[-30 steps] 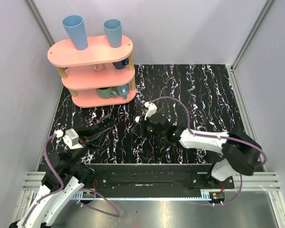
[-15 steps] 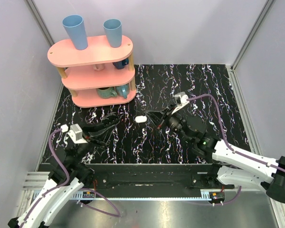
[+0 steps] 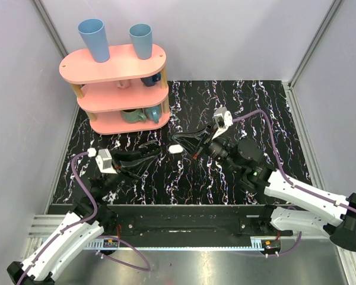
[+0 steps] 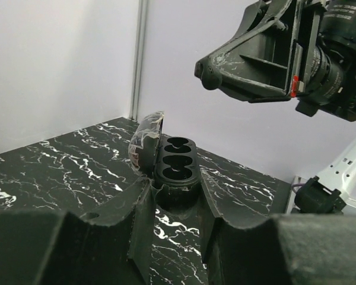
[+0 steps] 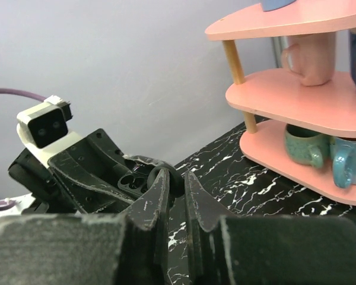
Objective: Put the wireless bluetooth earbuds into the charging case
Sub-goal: Insert the right earbud into the right side groove of the charging case.
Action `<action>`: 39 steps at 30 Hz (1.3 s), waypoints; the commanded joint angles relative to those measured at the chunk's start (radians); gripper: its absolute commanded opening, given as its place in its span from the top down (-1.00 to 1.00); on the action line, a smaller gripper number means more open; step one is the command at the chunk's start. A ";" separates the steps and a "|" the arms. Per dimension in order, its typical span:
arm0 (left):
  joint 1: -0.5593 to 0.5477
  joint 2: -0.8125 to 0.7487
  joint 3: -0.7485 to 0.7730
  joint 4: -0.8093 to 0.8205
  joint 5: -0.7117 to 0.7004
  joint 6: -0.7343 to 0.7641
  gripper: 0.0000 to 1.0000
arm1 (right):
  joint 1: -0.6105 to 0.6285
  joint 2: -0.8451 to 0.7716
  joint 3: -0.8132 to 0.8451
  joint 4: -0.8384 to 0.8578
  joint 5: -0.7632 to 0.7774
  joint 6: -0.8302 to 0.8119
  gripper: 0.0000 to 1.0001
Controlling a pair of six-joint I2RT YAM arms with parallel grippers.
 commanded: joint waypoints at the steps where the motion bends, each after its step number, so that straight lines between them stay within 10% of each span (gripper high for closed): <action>1: 0.005 0.038 -0.007 0.171 0.078 -0.048 1.00 | 0.013 0.032 0.062 0.048 -0.100 -0.027 0.77; 39: 0.005 0.030 -0.035 0.234 0.095 -0.068 1.00 | 0.105 0.130 0.043 0.142 -0.030 -0.083 0.76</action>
